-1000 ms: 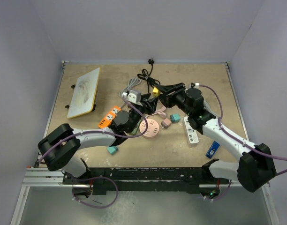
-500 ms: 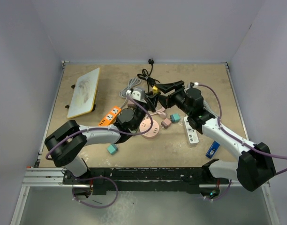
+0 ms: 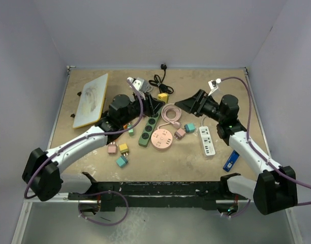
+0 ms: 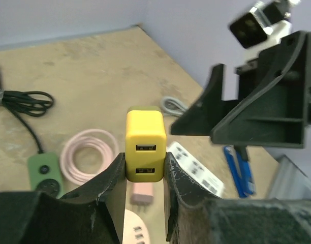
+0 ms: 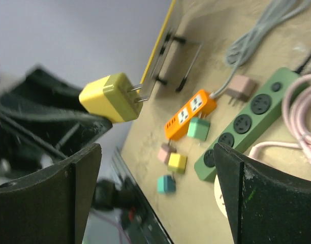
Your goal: Insert the plug
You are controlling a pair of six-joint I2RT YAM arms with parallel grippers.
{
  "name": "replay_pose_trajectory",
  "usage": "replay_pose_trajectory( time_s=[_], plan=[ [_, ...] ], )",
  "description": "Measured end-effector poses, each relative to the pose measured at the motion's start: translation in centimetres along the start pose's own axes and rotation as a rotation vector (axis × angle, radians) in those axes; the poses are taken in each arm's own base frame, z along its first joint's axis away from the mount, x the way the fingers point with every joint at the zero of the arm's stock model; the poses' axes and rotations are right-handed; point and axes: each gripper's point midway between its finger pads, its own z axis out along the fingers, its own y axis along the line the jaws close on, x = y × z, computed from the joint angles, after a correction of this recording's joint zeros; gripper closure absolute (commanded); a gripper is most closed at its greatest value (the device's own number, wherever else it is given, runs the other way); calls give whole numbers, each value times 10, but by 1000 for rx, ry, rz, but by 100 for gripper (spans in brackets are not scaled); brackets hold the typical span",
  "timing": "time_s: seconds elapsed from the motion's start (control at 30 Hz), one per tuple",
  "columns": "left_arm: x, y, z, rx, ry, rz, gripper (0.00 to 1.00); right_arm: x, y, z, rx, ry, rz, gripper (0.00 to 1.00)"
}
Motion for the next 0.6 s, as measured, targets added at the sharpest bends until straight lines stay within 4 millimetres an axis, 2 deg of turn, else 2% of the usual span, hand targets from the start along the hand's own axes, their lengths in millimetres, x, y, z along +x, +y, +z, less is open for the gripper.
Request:
replay_pose_trajectory(
  time_s=[0.13,0.3,0.47,0.6],
  plan=[
    [-12,-33,-19,128,92,-61,100,25,30,-12,-180,148,-215,9],
    [-18,-58,-35,253,170,-171,100,30,69,-26,-380,180,-356,15],
    [-19,-85,-48,388,232,-280,100,29,97,-34,-488,168,-378,25],
    [-23,-99,-56,465,250,-316,100,27,107,-37,-518,159,-358,38]
  ],
)
